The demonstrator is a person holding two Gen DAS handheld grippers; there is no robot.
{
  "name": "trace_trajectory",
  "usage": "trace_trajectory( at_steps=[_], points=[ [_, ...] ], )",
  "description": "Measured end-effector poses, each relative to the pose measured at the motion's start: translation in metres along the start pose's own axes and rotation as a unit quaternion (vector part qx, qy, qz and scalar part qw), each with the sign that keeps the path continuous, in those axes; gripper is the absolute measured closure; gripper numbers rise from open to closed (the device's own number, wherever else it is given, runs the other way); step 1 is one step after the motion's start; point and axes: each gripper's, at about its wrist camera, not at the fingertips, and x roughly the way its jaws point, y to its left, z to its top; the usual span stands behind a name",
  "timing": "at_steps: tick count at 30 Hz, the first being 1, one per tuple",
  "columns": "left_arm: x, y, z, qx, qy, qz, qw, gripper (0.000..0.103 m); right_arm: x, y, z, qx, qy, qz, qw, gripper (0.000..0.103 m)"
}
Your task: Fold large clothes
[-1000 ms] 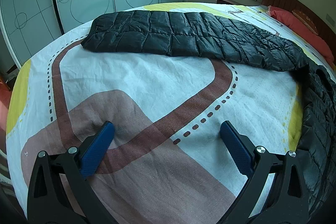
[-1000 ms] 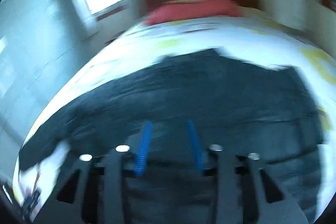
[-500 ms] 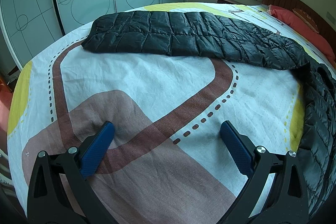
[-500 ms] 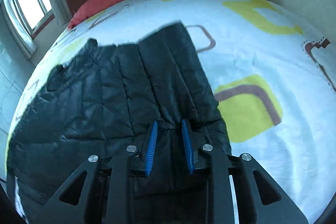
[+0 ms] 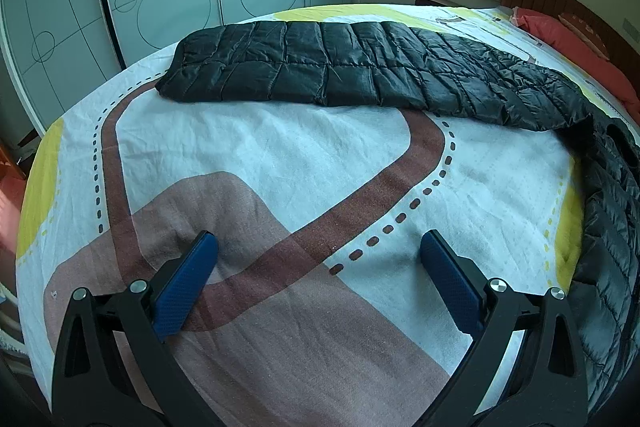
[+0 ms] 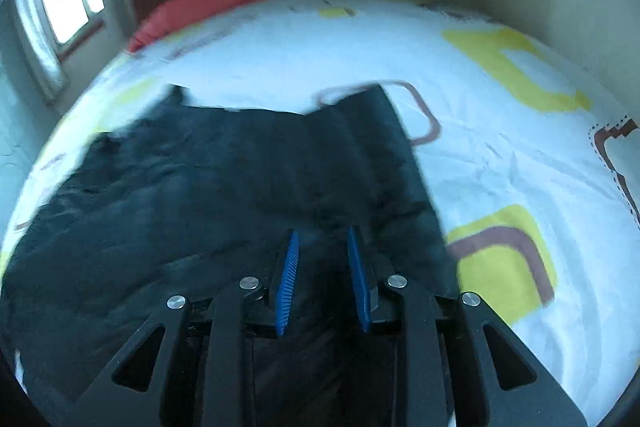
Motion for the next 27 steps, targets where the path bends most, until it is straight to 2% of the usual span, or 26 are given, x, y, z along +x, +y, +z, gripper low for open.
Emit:
trace_trajectory(
  at_steps=[3,5,8,13,15,17,20,24,26,27],
  points=[
    [0.001,0.001,0.001,-0.001,0.0,-0.001,1.0,0.002,-0.016,0.02,-0.027,-0.031,-0.001,0.014,0.999,0.076],
    [0.0,0.0,0.0,0.0,0.0,0.0,1.0,0.002,-0.009,0.027,-0.043,-0.035,0.015,0.009,0.999,0.076],
    [0.0,0.0,0.0,-0.002,0.0,-0.002,1.0,0.002,0.005,0.026,-0.053,-0.029,0.01,0.003,1.0,0.074],
    [-0.001,0.001,0.001,-0.005,0.004,-0.007,1.0,0.002,0.004,0.027,-0.057,-0.027,0.0,0.001,1.0,0.073],
    [-0.002,0.005,0.003,-0.013,0.007,-0.017,0.9997,0.002,0.004,0.025,-0.057,-0.024,-0.004,0.004,1.0,0.073],
    [-0.006,0.016,0.007,-0.039,0.004,-0.047,0.9981,0.002,0.004,0.025,-0.058,-0.025,-0.008,0.005,1.0,0.073],
    [-0.008,0.041,0.013,-0.113,-0.011,-0.109,0.9876,0.002,0.003,0.027,-0.061,-0.028,-0.011,0.001,1.0,0.073],
    [0.009,0.066,0.033,-0.174,-0.006,-0.154,0.9726,0.002,0.0,0.026,-0.063,-0.026,-0.013,0.003,1.0,0.073],
    [0.024,0.084,0.047,-0.222,-0.007,-0.173,0.9596,0.002,0.0,0.025,-0.064,-0.025,-0.014,0.004,1.0,0.073],
    [0.034,0.095,0.055,-0.246,-0.012,-0.189,0.9505,0.002,0.0,0.025,-0.064,-0.025,-0.015,0.005,1.0,0.073]
  ],
)
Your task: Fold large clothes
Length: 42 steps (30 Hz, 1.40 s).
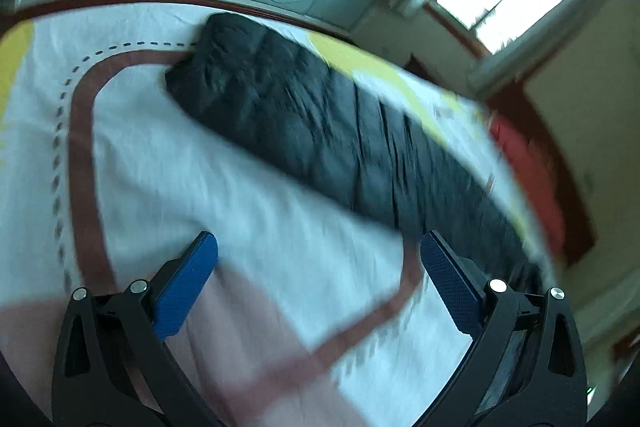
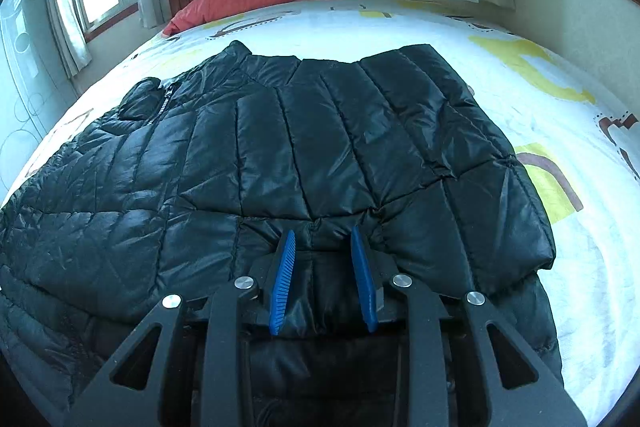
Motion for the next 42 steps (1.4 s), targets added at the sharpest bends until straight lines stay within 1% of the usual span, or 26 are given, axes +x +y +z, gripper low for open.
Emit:
trace_trajectory(
  at_steps=[2,3,4,6,8,9,10,11,13,15,16,18,21,23,24,27,28,30,33,34,36,38,40,42],
  points=[
    [0.009,0.008,0.015,-0.029,-0.008,-0.012,0.9995,0.002,0.0,0.0,0.0,-0.001,0.0,0.0,1.0,0.073],
    [0.014,0.01,0.023,-0.034,-0.015,-0.013,0.9992,0.002,0.0,0.0,0.0,-0.001,-0.001,-0.001,1.0,0.072],
    [0.022,0.011,0.031,-0.035,-0.018,-0.003,0.9992,0.002,0.0,0.0,0.001,-0.001,0.0,0.0,1.0,0.072],
    [0.03,0.012,0.04,-0.033,-0.032,0.003,0.9989,0.002,0.0,0.0,0.0,-0.002,-0.001,-0.001,1.0,0.072],
    [0.034,0.01,0.045,-0.039,-0.045,0.014,0.9981,0.007,0.0,0.0,0.001,-0.002,-0.001,0.0,1.0,0.072],
    [0.034,0.009,0.047,-0.041,-0.052,0.017,0.9977,0.025,0.0,-0.001,0.0,-0.002,-0.001,0.0,1.0,0.072],
    [0.036,0.01,0.049,-0.041,-0.053,0.014,0.9976,0.05,0.0,0.0,0.0,-0.002,-0.001,0.0,1.0,0.072],
    [0.039,0.016,0.051,-0.051,-0.051,0.012,0.9973,0.056,0.0,0.0,0.0,-0.002,-0.001,0.0,1.0,0.072],
    [0.038,0.026,0.053,-0.075,-0.063,0.012,0.9951,0.082,0.0,0.0,0.001,-0.003,-0.001,0.0,1.0,0.072],
    [0.041,0.028,0.059,-0.079,-0.062,0.015,0.9949,0.09,0.0,-0.001,0.001,-0.003,-0.001,0.0,1.0,0.072],
    [0.04,0.024,0.059,-0.069,-0.065,0.023,0.9953,0.095,0.001,0.0,0.001,-0.003,-0.001,0.0,1.0,0.072],
    [0.038,0.01,0.059,-0.043,-0.069,0.033,0.9962,0.097,0.001,-0.001,0.001,-0.003,-0.001,0.0,1.0,0.072],
    [0.034,-0.032,0.056,0.019,-0.082,0.021,0.9962,0.097,0.001,-0.002,0.001,-0.001,-0.002,0.002,1.0,0.072],
    [0.031,-0.072,0.049,0.075,-0.09,0.001,0.9932,0.098,0.001,-0.003,0.001,-0.001,-0.003,0.002,1.0,0.072],
    [0.029,-0.099,0.041,0.108,-0.09,-0.015,0.99,0.098,0.001,-0.002,0.001,-0.001,-0.003,0.002,1.0,0.072],
    [0.03,-0.158,0.017,0.179,-0.083,-0.053,0.9788,0.098,0.001,-0.002,0.001,0.0,-0.004,0.003,1.0,0.072],
    [0.031,-0.187,0.002,0.209,-0.075,-0.074,0.9723,0.098,0.0,-0.002,0.001,0.001,-0.004,0.003,1.0,0.072],
    [0.034,-0.226,-0.026,0.246,-0.055,-0.105,0.962,0.098,0.0,-0.003,0.001,0.003,-0.005,0.004,1.0,0.072],
    [0.038,-0.276,-0.066,0.29,-0.029,-0.138,0.9465,0.098,0.001,-0.004,0.0,0.008,-0.006,0.007,1.0,0.071],
    [0.04,-0.296,-0.084,0.308,-0.016,-0.151,0.9392,0.098,0.001,-0.004,0.0,0.009,-0.006,0.008,1.0,0.071],
    [0.041,-0.32,-0.111,0.333,-0.004,-0.167,0.9279,0.098,0.0,-0.003,-0.001,0.011,-0.007,0.009,1.0,0.071],
    [0.044,-0.35,-0.142,0.364,0.009,-0.181,0.9137,0.098,0.001,-0.005,0.0,0.013,-0.008,0.012,1.0,0.071],
    [0.049,-0.372,-0.175,0.392,0.025,-0.19,0.9001,0.098,0.0,-0.004,-0.001,0.015,-0.008,0.014,1.0,0.071],
    [0.048,-0.388,-0.206,0.41,0.042,-0.195,0.8901,0.098,-0.001,-0.005,-0.002,0.018,-0.009,0.018,1.0,0.069]
  ],
)
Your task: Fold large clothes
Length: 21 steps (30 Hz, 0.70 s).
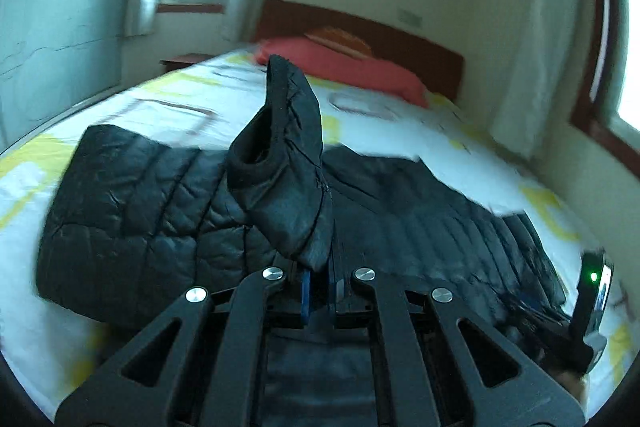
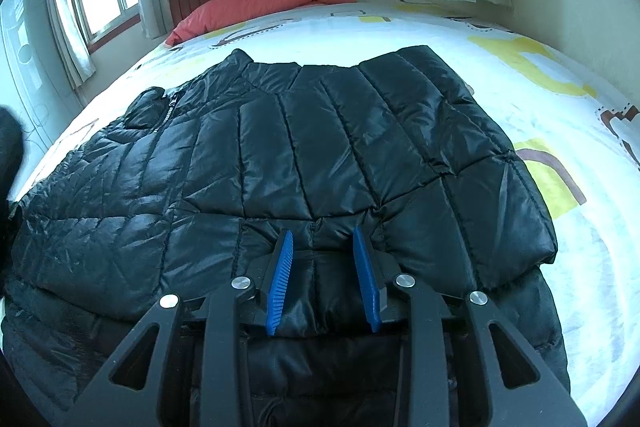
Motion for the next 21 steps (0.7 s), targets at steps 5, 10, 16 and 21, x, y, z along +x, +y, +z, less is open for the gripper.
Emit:
trace_trajectory(
  at_steps=[5,10,16,21],
  points=[
    [0.035,-0.046,-0.031,0.038,0.043,-0.004,0.9983,0.098,-0.001,-0.001,-0.001,0.005,0.0,0.01,1.0,0.067],
    [0.041,-0.058,-0.049,0.059,0.073,-0.009,0.9955,0.073,-0.004,0.001,-0.004,0.006,-0.002,0.015,1.0,0.063],
    [0.017,-0.057,-0.046,0.049,0.072,-0.034,0.9956,0.041,-0.005,0.004,-0.003,0.004,0.001,0.014,1.0,0.059],
    [-0.017,-0.029,-0.04,0.038,0.051,-0.032,0.9974,0.037,-0.021,0.014,0.003,0.013,0.004,0.022,1.0,0.057]
  ],
)
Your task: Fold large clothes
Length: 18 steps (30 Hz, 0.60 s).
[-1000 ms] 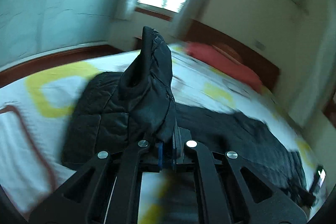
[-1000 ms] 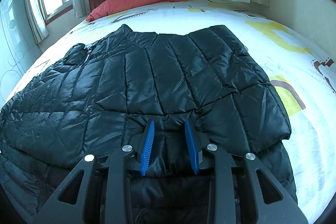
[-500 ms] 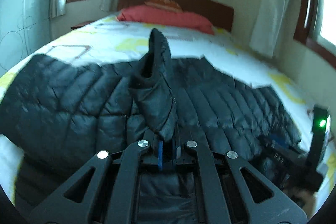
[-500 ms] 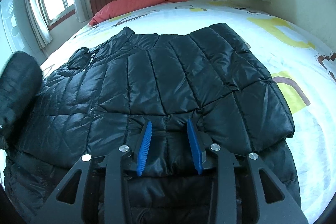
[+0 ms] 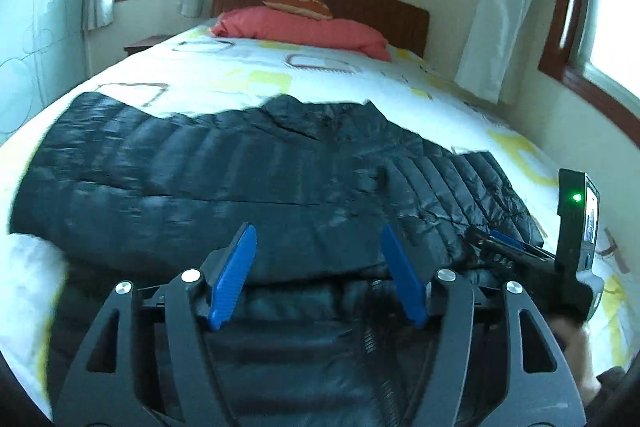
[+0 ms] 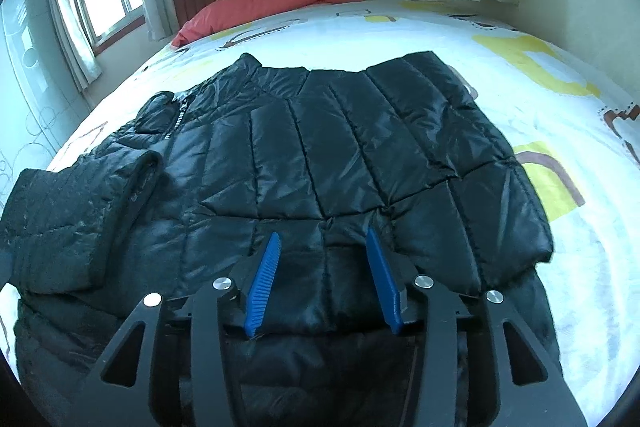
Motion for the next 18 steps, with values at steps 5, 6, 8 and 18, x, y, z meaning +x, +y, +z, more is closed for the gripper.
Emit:
trace_trajectory(
  at_steps=[5,6,8,18],
  points=[
    [-0.031,0.054,0.001,-0.023,-0.019,0.046,0.9985,0.036,-0.013,0.042,0.005,-0.01,-0.001,0.045,0.999,0.051],
    [-0.034,0.065,0.001,-0.028,-0.021,0.057,0.9977,0.036,-0.013,0.058,0.006,-0.02,0.0,0.052,0.998,0.051],
    [-0.04,0.09,0.002,-0.042,-0.022,0.081,0.9956,0.036,-0.011,0.075,0.008,-0.027,0.002,0.063,0.998,0.051],
    [-0.053,0.159,0.002,-0.095,-0.021,0.125,0.9874,0.036,0.016,0.128,0.008,-0.049,0.049,0.103,0.992,0.082]
  ],
)
